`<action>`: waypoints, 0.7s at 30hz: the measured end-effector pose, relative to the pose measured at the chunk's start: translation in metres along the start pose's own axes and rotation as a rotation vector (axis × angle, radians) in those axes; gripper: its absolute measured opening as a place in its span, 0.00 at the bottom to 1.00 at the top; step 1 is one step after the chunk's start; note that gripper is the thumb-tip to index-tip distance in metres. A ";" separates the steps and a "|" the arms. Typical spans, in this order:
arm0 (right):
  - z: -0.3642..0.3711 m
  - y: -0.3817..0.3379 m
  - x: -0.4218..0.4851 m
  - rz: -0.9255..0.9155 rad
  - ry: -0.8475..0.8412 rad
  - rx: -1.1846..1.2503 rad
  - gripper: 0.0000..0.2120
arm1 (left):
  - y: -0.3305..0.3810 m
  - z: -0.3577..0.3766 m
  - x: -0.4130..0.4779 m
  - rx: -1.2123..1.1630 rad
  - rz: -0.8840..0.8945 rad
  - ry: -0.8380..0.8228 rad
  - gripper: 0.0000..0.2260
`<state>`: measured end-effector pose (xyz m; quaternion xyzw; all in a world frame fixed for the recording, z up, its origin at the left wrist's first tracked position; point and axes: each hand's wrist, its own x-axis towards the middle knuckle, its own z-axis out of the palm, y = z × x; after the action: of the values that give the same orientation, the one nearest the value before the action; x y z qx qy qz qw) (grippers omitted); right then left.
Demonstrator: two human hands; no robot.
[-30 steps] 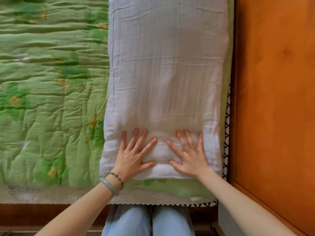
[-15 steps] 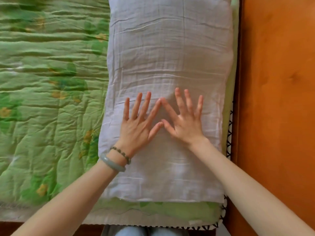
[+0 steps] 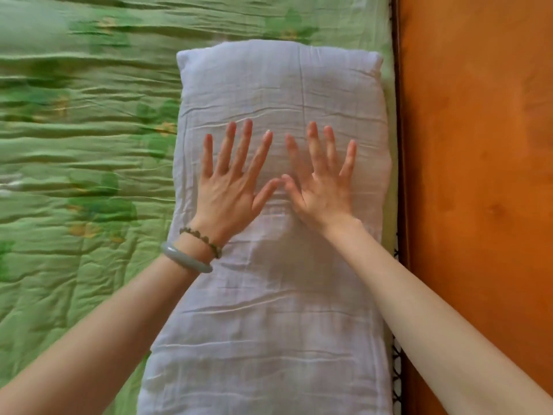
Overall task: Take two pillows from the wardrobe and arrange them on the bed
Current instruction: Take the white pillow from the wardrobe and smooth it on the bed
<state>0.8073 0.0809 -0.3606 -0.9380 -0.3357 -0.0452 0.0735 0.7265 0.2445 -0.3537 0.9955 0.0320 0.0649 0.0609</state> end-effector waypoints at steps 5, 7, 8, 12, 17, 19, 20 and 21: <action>0.023 0.004 0.021 0.086 -0.297 -0.031 0.29 | -0.010 0.029 0.037 0.008 -0.045 -0.294 0.30; 0.023 0.005 0.025 0.088 -0.321 0.007 0.29 | -0.012 0.030 0.039 -0.029 -0.064 -0.305 0.30; 0.018 0.006 0.029 0.090 -0.307 0.046 0.28 | -0.013 0.026 0.042 -0.055 -0.058 -0.273 0.30; -0.009 0.018 0.083 0.174 -0.056 0.153 0.27 | -0.028 -0.001 0.083 -0.054 0.009 0.010 0.29; 0.004 0.022 0.169 0.093 -0.211 0.115 0.24 | -0.054 0.005 0.165 0.020 -0.106 -0.148 0.28; 0.022 0.037 0.171 0.054 -0.312 0.107 0.24 | -0.067 0.022 0.165 -0.006 -0.095 -0.229 0.26; 0.027 0.050 0.167 0.054 -0.317 0.080 0.24 | -0.077 0.030 0.157 -0.040 -0.121 -0.242 0.26; 0.030 0.065 0.161 0.071 -0.300 0.047 0.25 | -0.088 0.037 0.147 -0.075 -0.167 -0.237 0.27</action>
<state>0.9738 0.1370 -0.3758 -0.9436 -0.3104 0.1059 0.0461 0.8718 0.3375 -0.3828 0.9871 0.1046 -0.0572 0.1064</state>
